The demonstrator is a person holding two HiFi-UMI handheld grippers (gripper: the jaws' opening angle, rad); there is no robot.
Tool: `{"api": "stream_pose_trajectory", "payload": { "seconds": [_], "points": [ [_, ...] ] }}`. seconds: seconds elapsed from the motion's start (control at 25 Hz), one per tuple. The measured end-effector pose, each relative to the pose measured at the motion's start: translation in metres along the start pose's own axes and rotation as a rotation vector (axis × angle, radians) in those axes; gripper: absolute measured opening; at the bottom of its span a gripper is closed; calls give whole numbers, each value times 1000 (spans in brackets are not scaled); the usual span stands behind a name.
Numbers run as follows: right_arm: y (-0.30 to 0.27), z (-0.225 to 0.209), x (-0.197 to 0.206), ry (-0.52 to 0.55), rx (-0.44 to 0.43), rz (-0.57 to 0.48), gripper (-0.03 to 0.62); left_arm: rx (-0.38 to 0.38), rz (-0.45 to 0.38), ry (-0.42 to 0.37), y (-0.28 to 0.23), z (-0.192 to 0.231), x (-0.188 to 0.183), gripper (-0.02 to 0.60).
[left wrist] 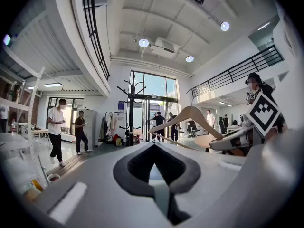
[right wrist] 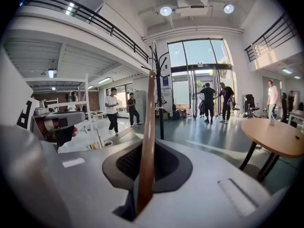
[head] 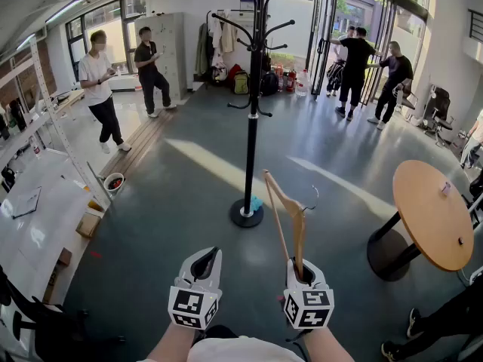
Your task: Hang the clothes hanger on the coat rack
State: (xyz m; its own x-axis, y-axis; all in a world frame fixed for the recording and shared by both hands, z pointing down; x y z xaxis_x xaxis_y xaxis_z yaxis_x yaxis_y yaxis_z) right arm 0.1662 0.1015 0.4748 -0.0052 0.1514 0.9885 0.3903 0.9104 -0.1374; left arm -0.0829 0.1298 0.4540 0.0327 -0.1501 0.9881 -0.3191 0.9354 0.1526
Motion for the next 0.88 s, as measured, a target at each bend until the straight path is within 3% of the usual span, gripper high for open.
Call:
{"api": "stream_pose_trajectory", "payload": {
  "seconds": [0.88],
  "points": [
    [-17,-35,5,-44,18,44,54,-24,23,2,-22,-5,6,0]
  ]
}}
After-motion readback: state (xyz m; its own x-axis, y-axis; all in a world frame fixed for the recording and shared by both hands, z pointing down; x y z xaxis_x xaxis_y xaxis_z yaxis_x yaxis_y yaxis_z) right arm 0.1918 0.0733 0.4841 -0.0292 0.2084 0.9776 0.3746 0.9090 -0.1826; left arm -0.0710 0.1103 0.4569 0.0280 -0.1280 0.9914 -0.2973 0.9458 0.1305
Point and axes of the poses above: the fingertips, and each gripper's own axes: y backward along the fingers, z to its left, x out of its underside, the point moved 9 cm from there along y, backward along the fingers, and after that the axes turned 11 degrees about -z, right-handed, at the moved point
